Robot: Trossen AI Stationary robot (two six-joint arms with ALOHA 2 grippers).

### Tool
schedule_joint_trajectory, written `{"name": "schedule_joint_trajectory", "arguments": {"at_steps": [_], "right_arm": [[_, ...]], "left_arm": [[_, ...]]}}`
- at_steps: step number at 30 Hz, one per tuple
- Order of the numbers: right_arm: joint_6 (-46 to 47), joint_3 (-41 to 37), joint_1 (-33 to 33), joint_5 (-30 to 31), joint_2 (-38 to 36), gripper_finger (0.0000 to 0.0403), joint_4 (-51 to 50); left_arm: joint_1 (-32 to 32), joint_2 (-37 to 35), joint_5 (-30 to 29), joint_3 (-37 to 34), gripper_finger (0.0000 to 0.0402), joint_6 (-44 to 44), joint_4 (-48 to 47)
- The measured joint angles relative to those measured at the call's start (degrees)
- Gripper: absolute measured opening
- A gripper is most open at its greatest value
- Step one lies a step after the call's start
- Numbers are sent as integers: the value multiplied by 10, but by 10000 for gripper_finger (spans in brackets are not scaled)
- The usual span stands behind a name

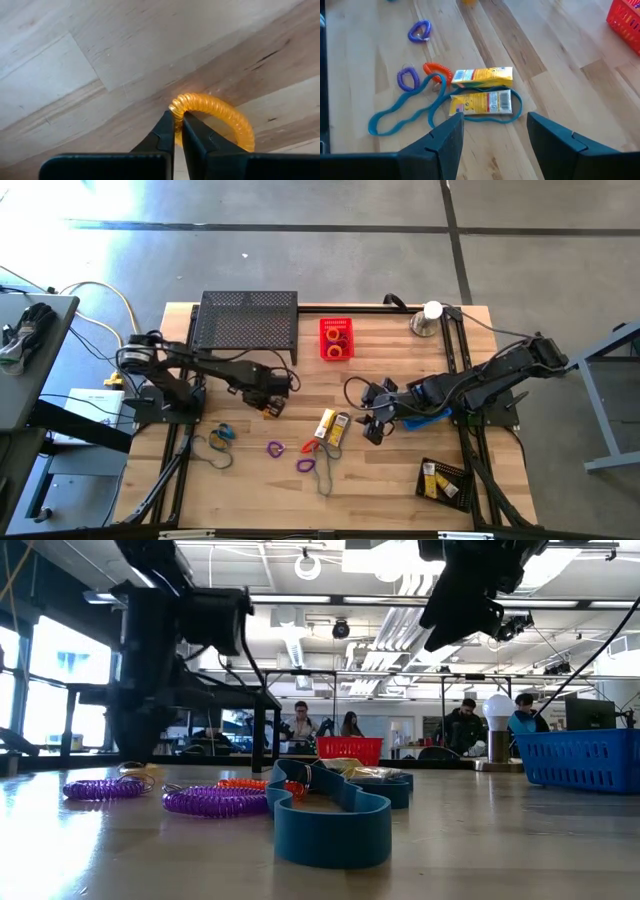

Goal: Pick & Place Office Desk Supplies
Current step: Put the yellow spring keychain into the red bin

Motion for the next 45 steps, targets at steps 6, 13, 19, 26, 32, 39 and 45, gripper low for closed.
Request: {"name": "schedule_joint_trajectory", "arguments": {"at_steps": [6, 13, 19, 26, 32, 39, 45], "right_arm": [[4, 0, 0, -38, 0, 206, 82], [-36, 0, -14, -31, 0, 206, 200], [2, 0, -46, -25, 4, 206, 273], [1, 0, -81, -30, 56, 198, 307], [-60, -1, -89, -45, 95, 183, 402], [-66, 0, -130, -40, 108, 177, 435], [-56, -1, -150, -55, 130, 176, 439]], "left_arm": [[-37, -107, -79, 22, 8, 1, 35], [-86, -171, -177, 21, 7, 27, 134], [-121, -174, -232, 41, 7, 110, 195], [-116, -174, -271, 83, 7, 206, 199], [-77, -171, -264, 95, 7, 276, 198], [-11, -171, -214, 96, 6, 317, 226], [14, -171, -186, 96, 6, 360, 262]]}}
